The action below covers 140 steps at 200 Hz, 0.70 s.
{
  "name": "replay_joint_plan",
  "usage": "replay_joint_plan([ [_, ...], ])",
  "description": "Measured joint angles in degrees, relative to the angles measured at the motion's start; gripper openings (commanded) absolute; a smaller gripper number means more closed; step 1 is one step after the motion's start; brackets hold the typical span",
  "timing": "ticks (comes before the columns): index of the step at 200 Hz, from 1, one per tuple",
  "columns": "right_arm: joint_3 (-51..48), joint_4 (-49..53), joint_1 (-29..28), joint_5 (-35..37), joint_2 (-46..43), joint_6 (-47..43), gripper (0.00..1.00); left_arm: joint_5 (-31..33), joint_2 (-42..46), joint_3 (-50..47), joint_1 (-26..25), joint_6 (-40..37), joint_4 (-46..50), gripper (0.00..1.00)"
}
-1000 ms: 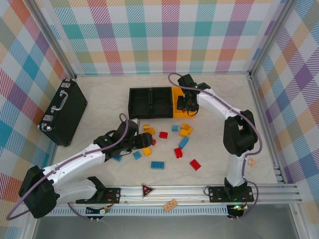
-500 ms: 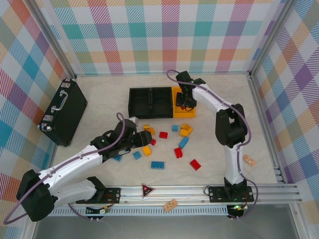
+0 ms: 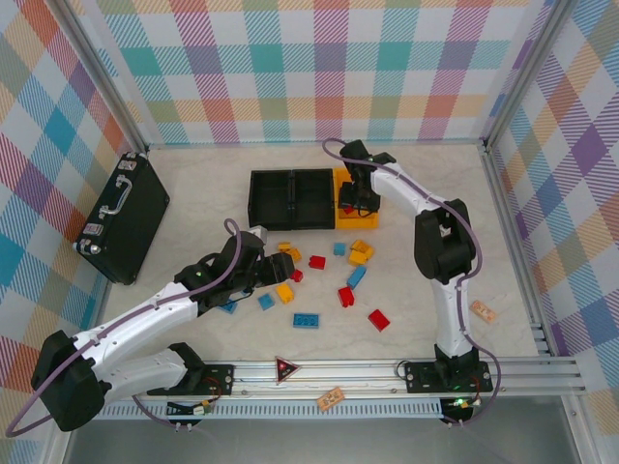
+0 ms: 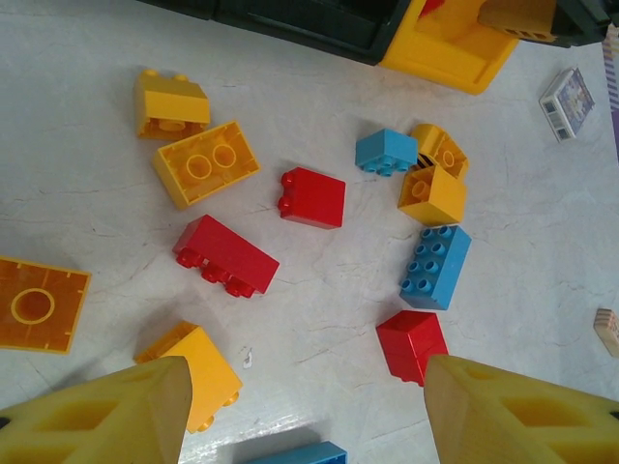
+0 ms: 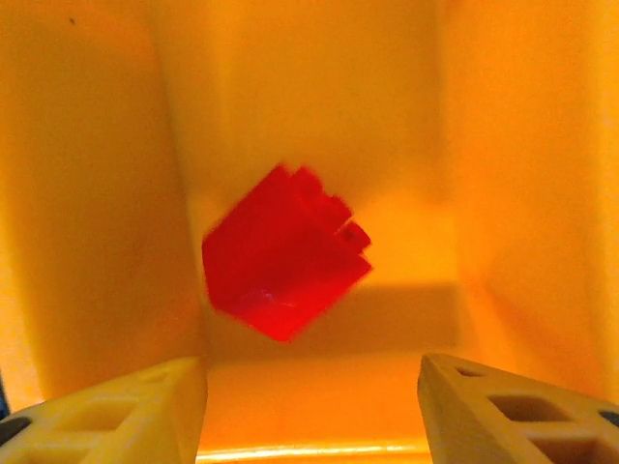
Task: Sort the legos into containers by color
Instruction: Place the lego in the container.
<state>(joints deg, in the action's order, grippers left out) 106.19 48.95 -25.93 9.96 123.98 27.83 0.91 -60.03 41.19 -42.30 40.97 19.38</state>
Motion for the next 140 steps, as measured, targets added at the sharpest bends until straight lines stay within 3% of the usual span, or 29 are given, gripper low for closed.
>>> replay_joint_plan([
  [33,-1.8,-0.7,-0.1,-0.2,-3.2,0.0,0.6,0.7,0.0,0.0,0.0,0.2,0.2,0.65],
  [88,-12.4,-3.8,-1.6,-1.5,-18.4,0.0,0.61,3.0,-0.2,0.0,0.0,1.5,3.3,0.64],
  [140,-25.9,-7.4,-3.8,-5.8,-29.5,0.0,0.61,8.7,-0.2,1.7,0.0,6.1,13.6,0.63],
])
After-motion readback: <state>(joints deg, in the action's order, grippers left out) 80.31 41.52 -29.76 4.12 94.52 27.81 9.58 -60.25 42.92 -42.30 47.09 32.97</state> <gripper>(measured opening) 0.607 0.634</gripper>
